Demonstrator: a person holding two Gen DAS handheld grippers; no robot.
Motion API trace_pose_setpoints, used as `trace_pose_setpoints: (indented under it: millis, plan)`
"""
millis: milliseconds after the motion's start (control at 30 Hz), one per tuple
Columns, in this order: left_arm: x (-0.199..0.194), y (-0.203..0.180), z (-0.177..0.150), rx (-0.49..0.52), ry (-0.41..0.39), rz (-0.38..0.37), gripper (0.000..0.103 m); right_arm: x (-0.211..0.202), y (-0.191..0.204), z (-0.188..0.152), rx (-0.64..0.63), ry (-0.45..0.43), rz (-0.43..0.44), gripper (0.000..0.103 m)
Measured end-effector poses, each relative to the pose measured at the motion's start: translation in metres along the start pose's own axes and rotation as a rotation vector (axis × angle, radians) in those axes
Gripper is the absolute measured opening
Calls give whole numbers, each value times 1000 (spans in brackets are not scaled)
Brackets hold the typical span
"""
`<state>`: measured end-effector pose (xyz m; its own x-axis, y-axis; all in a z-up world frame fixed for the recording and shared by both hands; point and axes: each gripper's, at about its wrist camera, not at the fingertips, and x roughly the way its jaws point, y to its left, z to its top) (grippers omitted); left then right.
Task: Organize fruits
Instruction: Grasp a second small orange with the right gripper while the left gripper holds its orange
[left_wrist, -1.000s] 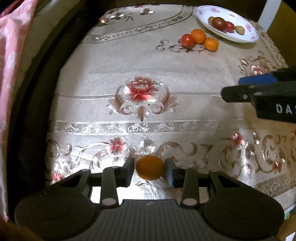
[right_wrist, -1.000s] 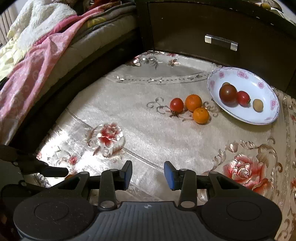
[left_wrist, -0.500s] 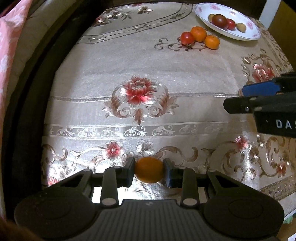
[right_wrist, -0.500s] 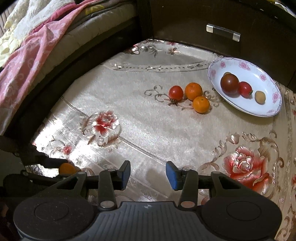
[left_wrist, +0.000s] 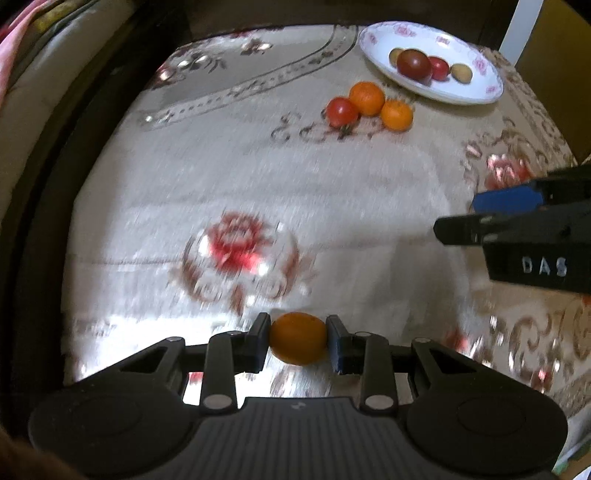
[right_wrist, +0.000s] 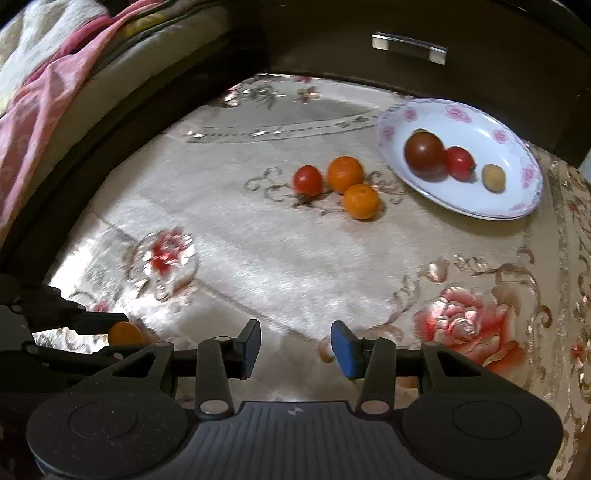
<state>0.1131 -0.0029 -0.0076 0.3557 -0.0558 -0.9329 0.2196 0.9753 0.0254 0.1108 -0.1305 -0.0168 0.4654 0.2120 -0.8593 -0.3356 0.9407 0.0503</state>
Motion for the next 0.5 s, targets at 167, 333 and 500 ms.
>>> trace_pose_setpoints:
  millis: [167, 333, 500]
  plan:
    - [8, -6, 29, 10, -23, -15, 41, 5, -16, 8, 30, -5, -26, 38]
    - [17, -8, 59, 10, -55, -35, 41, 9, -31, 20, 56, -26, -54, 38]
    - [26, -10, 79, 18, -67, -56, 41, 18, -46, 34, 86, -52, -67, 38]
